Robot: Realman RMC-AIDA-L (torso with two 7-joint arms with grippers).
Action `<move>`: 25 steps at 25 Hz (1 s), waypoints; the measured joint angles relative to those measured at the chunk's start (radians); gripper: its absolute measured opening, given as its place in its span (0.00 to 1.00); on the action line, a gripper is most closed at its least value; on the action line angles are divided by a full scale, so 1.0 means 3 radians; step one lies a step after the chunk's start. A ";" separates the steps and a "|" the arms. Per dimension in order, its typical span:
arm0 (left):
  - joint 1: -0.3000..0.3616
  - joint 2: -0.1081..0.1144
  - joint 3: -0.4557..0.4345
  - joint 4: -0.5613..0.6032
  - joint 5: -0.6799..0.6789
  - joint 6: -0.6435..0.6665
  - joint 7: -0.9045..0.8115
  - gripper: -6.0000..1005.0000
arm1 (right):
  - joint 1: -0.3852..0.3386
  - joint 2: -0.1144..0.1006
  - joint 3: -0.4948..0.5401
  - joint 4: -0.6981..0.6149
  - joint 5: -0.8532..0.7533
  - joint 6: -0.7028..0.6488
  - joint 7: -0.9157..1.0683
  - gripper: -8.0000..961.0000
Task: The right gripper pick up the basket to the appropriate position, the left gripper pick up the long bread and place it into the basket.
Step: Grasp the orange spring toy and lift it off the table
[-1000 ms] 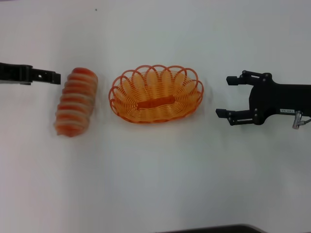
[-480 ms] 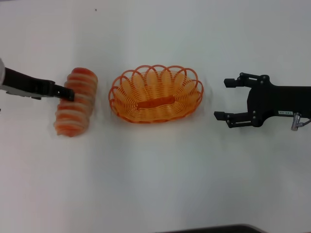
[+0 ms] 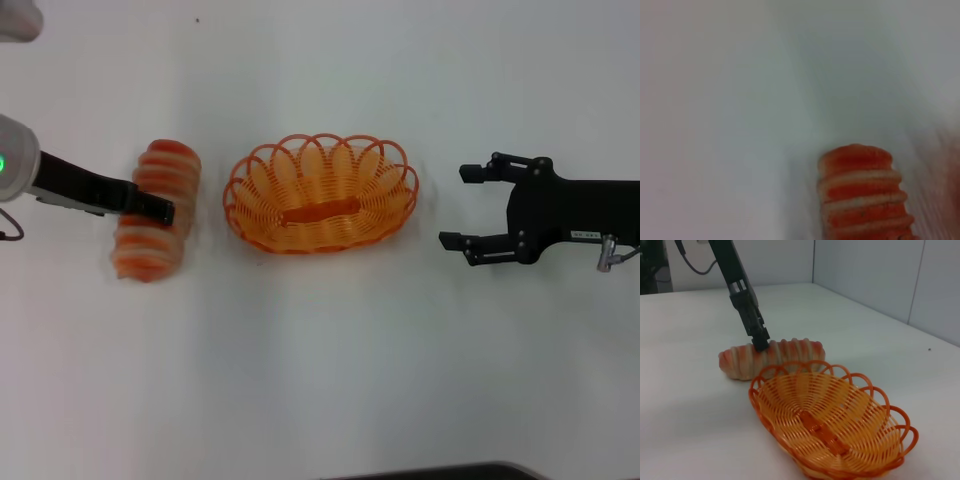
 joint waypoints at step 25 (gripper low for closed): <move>-0.0038 0.0001 0.0152 -0.0163 -0.0040 0.0042 -0.0129 0.93 | -0.0002 -0.0004 -0.0001 0.0010 -0.0021 0.0032 -0.0004 0.96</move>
